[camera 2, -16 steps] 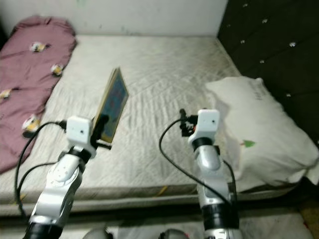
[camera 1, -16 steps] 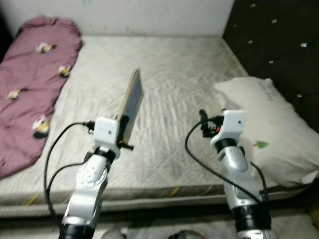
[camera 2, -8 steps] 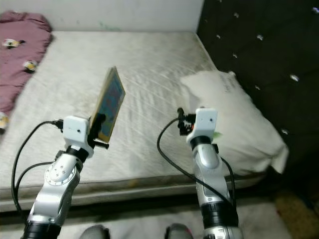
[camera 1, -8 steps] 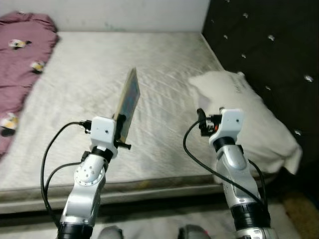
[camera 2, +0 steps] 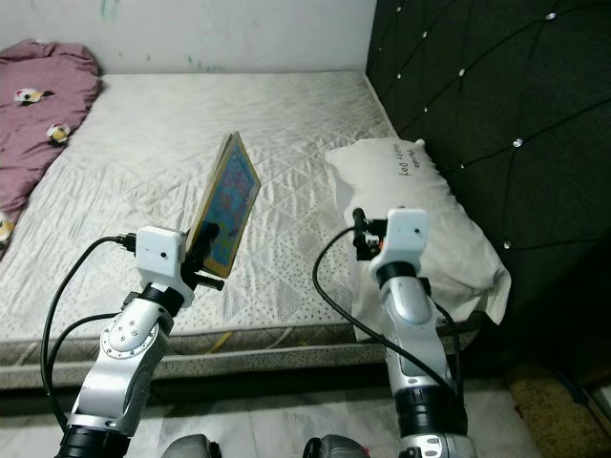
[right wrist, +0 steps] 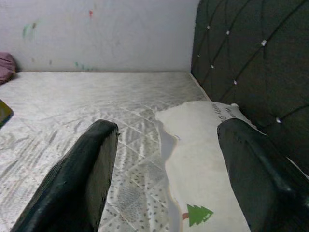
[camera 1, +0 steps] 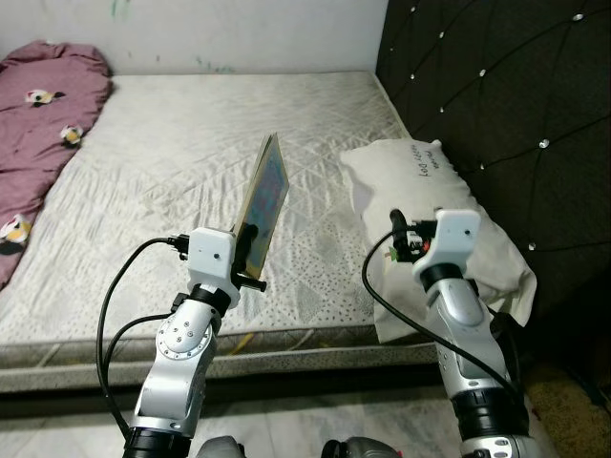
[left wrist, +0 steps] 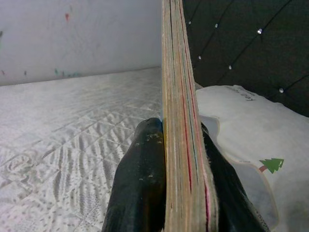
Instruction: Clean up the room
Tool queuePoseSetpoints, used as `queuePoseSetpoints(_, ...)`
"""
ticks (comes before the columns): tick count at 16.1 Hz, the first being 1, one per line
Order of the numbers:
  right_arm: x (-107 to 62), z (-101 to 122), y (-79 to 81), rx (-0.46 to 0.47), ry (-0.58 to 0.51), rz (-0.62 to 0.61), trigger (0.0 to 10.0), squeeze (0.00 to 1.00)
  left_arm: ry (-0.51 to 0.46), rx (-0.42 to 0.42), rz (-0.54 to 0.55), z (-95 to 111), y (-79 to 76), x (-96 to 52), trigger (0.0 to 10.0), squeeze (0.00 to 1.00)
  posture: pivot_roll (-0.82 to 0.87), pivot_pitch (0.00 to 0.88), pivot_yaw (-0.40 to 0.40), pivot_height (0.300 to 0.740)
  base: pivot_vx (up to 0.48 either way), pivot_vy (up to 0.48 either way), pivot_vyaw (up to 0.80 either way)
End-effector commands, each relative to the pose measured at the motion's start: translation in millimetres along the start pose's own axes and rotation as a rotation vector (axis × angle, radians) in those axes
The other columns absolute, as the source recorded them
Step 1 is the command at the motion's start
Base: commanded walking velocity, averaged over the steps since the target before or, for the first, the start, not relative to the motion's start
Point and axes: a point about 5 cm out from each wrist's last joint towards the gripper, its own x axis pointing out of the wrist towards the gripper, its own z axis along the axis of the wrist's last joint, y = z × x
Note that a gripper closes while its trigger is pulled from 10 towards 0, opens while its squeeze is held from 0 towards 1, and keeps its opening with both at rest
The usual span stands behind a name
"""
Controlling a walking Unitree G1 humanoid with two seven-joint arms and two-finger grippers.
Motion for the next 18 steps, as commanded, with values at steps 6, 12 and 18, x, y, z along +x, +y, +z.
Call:
queuePoseSetpoints(6,1.0,3.7,0.7,0.003,-0.014,-0.004,10.0,0.00,-0.074,0.005,-0.019,14.1,-0.4,3.6,10.0,0.00,-0.02,0.000,-0.012,0.740,0.373,0.000,0.00)
queuePoseSetpoints(12,-0.2,2.7,-1.3,-0.003,-0.011,-0.008,10.0,0.00,-0.074,0.005,-0.020,13.4,-1.1,3.4,10.0,0.00,-0.02,0.000,-0.014,0.740,0.389,0.000,0.00)
queuePoseSetpoints(18,0.2,2.3,-3.2,-0.011,-0.005,-0.014,10.0,0.00,-0.020,0.019,0.009,5.5,-1.2,4.4,10.0,0.00,-0.02,0.000,-0.025,0.740,0.182,0.000,0.00)
